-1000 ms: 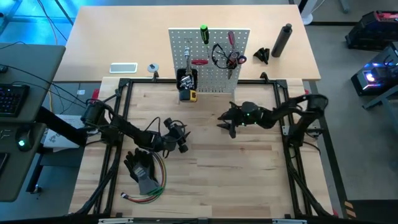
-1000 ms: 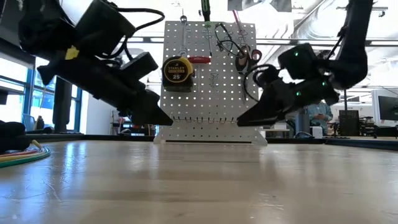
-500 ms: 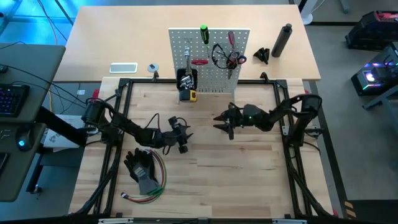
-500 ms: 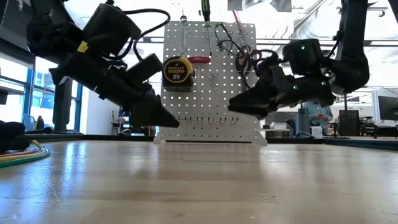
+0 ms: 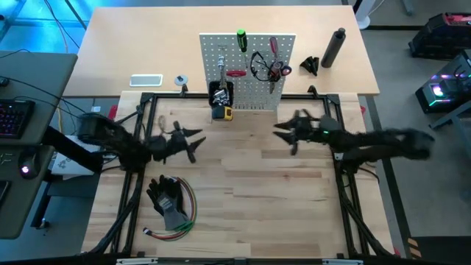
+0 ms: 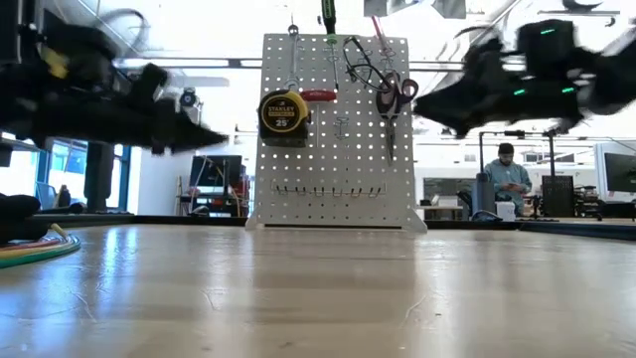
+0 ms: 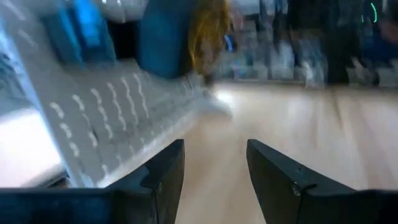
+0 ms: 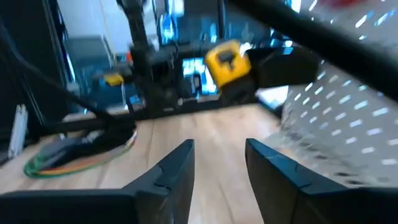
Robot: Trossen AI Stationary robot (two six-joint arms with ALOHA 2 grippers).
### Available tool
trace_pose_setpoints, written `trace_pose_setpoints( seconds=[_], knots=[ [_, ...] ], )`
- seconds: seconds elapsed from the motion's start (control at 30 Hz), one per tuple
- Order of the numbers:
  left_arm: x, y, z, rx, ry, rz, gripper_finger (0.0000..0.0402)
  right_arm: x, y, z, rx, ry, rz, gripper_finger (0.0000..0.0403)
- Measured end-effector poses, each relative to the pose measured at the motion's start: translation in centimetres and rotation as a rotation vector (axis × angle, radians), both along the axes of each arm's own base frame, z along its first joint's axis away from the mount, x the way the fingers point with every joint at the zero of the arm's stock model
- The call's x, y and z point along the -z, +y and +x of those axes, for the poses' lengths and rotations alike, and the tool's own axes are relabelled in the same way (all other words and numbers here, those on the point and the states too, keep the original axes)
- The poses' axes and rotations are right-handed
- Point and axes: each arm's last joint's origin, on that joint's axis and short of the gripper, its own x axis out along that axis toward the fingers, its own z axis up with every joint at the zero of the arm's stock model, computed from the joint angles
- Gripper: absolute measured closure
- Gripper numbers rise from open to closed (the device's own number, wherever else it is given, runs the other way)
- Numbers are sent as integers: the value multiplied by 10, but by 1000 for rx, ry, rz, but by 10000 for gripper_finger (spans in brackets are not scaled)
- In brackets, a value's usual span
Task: Hang tools onto peg board
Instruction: Return to Home Position
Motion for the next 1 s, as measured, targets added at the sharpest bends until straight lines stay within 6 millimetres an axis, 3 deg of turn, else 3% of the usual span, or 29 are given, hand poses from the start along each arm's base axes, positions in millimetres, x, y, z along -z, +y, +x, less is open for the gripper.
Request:
trace_pose_setpoints(
  seconds=[0.13, 0.27, 0.47, 0.7, 1.0],
  knots=[
    [0, 21, 10, 97, 158, -48, 236, -6, 9, -45, 68, -105, -36, 270],
    [-9, 39, 5, 23, 150, -46, 236, -2, 16, -69, 118, -113, -23, 271],
    [-14, 50, -27, -95, 20, -83, 236, -1, 24, -86, 137, -71, -52, 271],
    [-25, 52, -37, -32, -23, -118, 236, 1, 29, -102, 167, -75, -94, 271],
    [-28, 46, -53, -58, 41, -144, 236, 5, 29, -102, 144, -36, -66, 271]
  ],
)
